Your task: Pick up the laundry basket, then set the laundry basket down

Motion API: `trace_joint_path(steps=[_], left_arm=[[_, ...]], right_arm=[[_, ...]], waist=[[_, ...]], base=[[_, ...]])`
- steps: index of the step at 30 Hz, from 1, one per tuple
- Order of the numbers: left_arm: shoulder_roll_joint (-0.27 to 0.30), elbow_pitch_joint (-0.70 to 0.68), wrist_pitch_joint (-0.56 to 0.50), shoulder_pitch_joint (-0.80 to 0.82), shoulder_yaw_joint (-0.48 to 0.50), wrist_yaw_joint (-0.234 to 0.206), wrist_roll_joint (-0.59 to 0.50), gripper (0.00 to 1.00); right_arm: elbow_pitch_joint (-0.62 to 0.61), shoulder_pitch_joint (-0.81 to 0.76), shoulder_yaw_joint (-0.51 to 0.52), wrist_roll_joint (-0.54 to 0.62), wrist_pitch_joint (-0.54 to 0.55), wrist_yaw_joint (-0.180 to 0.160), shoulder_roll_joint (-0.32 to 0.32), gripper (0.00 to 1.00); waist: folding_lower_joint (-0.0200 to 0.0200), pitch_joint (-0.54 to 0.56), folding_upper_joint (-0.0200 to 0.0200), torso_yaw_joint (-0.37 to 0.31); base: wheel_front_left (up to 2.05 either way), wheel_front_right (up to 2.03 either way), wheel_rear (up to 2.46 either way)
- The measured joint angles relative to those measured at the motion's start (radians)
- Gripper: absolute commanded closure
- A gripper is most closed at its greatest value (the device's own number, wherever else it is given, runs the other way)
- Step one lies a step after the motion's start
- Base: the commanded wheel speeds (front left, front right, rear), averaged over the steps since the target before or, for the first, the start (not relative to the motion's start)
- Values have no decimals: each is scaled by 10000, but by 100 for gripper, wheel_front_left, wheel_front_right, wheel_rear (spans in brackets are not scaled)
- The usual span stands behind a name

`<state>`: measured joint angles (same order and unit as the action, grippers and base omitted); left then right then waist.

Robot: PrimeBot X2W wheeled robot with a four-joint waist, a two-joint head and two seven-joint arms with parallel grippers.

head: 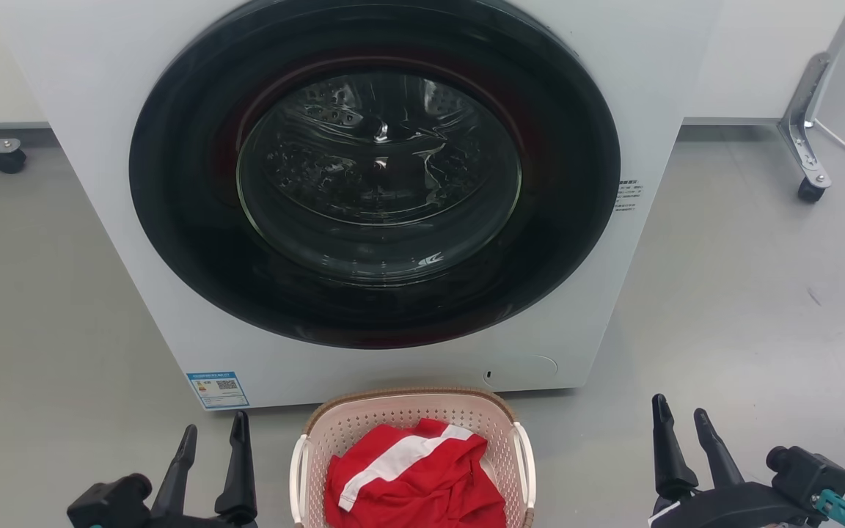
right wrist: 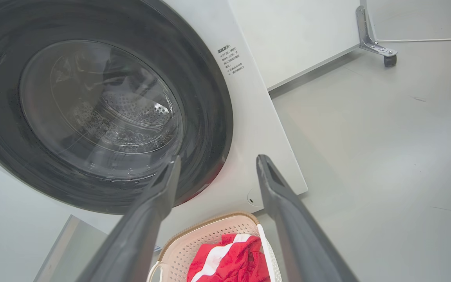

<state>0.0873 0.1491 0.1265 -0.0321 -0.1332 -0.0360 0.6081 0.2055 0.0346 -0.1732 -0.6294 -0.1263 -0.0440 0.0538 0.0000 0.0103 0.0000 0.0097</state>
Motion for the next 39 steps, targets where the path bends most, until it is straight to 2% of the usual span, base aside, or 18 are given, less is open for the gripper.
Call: trace_joint_path(steps=[31, 34, 39], left_arm=[[0, -637, 1160, -391, -704, -711, -4305, 0], [0, -669, 1233, -418, -761, -792, -4606, 0], [-6, -642, 1233, -546, -742, -792, -4615, 0]], right_arm=[[-949, -256, -700, 4667, -1145, -756, 2, 0], [-1020, -274, -767, 5112, -1233, -809, 0, 0], [-1022, -291, -752, 5124, -1233, -836, -2, 0]], waist=[[0, -72, 0, 1], [0, -77, 0, 2], [0, -86, 0, -2]], base=[[0, 0, 0], [0, 0, 0], [0, 0, 0]])
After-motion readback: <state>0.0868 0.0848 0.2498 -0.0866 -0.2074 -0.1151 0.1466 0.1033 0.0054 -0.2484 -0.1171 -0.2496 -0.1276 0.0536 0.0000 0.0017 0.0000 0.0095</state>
